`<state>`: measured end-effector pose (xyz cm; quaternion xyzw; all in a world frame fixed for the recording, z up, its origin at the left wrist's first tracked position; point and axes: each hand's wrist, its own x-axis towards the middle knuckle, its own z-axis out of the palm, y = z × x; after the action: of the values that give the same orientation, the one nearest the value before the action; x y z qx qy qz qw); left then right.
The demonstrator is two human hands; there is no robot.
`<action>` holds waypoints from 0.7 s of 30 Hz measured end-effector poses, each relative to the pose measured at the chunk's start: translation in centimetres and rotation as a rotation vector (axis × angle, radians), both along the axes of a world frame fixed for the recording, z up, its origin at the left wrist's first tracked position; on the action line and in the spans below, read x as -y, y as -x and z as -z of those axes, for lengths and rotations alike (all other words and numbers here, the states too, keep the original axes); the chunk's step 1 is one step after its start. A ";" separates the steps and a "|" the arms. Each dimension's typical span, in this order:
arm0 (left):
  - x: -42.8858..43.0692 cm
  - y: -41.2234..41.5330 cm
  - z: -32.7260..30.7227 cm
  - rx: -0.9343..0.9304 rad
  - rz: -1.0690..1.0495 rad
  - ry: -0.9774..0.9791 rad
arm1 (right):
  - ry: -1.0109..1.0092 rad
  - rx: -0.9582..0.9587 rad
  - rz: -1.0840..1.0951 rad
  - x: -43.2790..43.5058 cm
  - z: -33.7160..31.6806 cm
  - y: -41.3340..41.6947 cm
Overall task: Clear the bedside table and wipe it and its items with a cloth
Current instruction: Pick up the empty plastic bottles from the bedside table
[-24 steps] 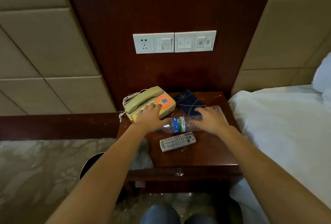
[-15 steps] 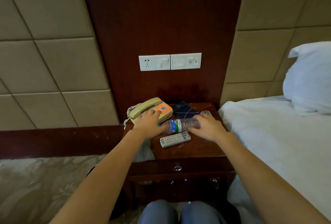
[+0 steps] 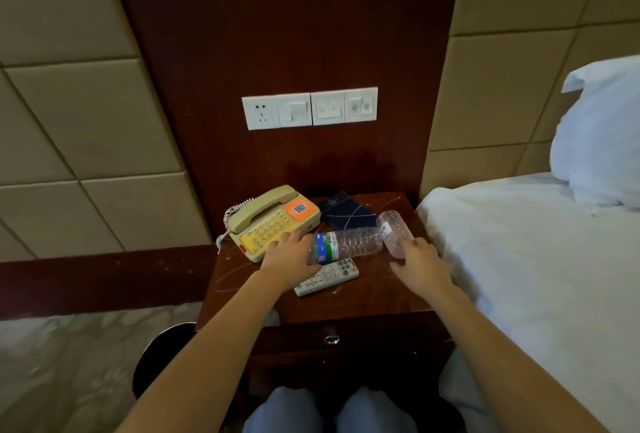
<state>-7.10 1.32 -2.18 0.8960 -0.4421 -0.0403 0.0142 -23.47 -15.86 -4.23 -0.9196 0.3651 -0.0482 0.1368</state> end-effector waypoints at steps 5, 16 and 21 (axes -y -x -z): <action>4.9 -4.3 4.8 -0.012 -0.031 -0.026 | 0.049 0.030 0.112 4.9 3.4 -4.6; 8.2 -7.1 8.1 0.035 0.050 -0.101 | -0.114 0.139 0.245 8.1 6.9 -7.5; 5.4 -7.7 5.7 0.109 0.022 0.032 | -0.057 0.380 0.273 6.3 3.6 -7.2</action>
<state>0.61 -4.10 -7.92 0.8915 -0.4528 0.0154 0.0042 -16.27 -22.19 -7.84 -0.8319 0.4549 -0.2282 0.2213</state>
